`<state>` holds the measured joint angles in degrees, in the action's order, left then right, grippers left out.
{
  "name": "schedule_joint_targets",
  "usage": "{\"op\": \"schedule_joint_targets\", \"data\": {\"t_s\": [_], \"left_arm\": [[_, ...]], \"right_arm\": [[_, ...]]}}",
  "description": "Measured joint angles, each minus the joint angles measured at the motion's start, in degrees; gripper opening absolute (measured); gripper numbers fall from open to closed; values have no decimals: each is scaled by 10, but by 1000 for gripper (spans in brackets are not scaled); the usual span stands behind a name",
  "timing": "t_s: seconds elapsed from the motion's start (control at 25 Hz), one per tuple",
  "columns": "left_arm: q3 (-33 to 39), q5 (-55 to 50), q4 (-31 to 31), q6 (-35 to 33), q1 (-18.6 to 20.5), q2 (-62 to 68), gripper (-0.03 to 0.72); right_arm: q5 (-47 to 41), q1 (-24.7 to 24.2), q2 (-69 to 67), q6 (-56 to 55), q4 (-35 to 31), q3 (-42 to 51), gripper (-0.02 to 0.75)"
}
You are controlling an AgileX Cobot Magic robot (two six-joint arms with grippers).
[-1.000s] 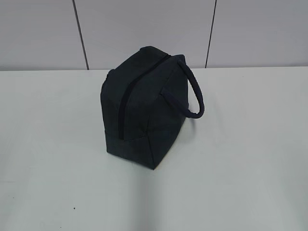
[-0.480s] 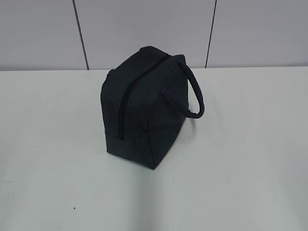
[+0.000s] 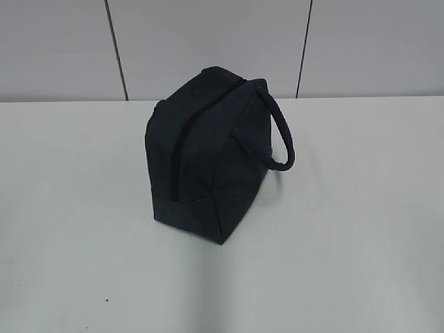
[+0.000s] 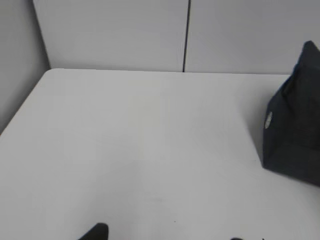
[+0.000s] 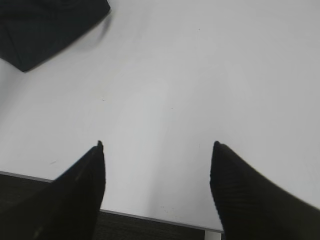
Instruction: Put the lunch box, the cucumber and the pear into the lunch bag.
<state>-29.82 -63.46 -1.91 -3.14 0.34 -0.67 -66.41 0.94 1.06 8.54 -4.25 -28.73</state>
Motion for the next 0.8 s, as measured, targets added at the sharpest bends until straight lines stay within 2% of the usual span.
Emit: {"op": "schedule_joint_targets", "data": {"t_s": [0.12, 0.8], "left_arm": [[0, 0, -1, 0, 15, -2, 433], [0, 0, 0, 0, 16, -4, 433]], "right_arm": [[1, 1, 0, 0, 0, 0, 512], [1, 1, 1, -1, -1, 0, 512]]}}
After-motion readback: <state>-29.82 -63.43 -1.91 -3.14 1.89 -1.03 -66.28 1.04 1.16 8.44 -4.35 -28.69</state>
